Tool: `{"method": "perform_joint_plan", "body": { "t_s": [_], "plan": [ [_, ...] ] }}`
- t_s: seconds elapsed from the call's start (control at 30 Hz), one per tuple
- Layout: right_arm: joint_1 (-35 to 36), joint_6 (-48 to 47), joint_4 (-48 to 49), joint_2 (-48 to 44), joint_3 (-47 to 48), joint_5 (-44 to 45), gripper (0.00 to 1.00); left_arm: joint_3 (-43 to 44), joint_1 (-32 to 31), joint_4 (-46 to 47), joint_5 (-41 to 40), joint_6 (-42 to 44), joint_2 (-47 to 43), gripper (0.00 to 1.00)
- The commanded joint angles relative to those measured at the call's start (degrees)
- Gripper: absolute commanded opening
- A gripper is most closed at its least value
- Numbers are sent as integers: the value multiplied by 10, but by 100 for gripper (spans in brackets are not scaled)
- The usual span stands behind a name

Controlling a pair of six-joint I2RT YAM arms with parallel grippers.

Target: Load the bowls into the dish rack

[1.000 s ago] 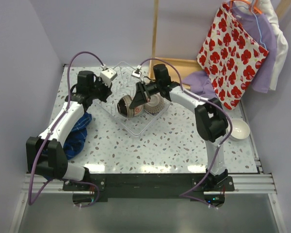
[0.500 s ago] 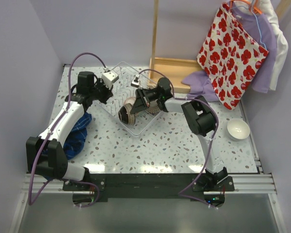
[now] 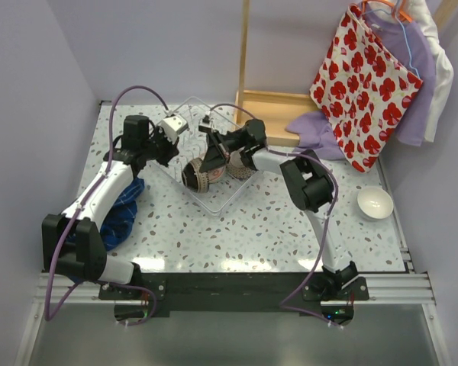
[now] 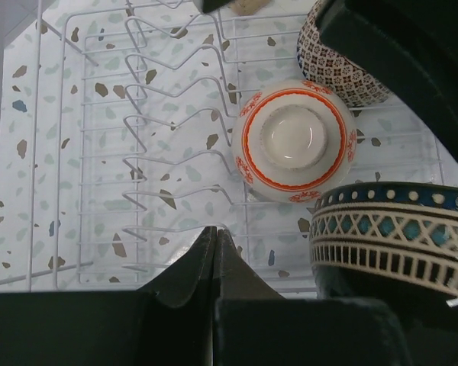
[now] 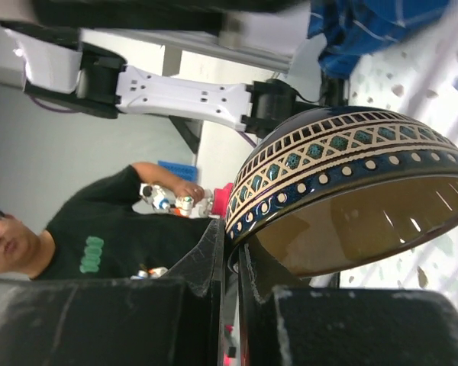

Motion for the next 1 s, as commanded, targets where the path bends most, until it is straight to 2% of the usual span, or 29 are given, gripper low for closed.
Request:
{"method": "perform_joint_plan", "body": {
  "t_s": [0.0,0.3,0.43,0.53,0.63,0.67,0.73,0.77,0.8,0.87,0.9,0.93,0.97],
  "plan": [
    [19,53,207,-45,115,-47,0,4,3,16,19,1,-20,0],
    [2,34,206,-114,224,-46,0,32,2,52,46,-47,2,0],
    [4,24,206,-119,288,-36,0,68,2,61,19,-60,6,0],
    [8,15,206,-101,355,-34,0,92,2,78,-50,-55,-1,0],
    [10,0,204,-74,408,-27,0,103,3,117,-164,-47,-17,0],
    [11,-8,199,-66,420,-22,0,107,3,127,-238,-47,-23,0],
    [11,-57,177,-56,442,-8,0,111,16,156,-316,-55,-30,0],
    [12,-83,135,-57,442,17,0,113,27,160,-356,-63,-38,0],
    [11,-158,100,-61,429,32,0,120,51,156,-369,-81,-41,0],
    [10,-286,-92,-96,395,94,0,126,75,141,-398,-98,-50,0],
    [10,-470,-180,-116,367,114,0,126,94,137,-402,-108,-55,0],
    [10,-587,-417,-145,365,147,0,125,94,127,-402,-111,-59,0],
    [12,-704,-533,-155,374,235,0,124,112,124,-396,-111,-67,0]
  ]
}}
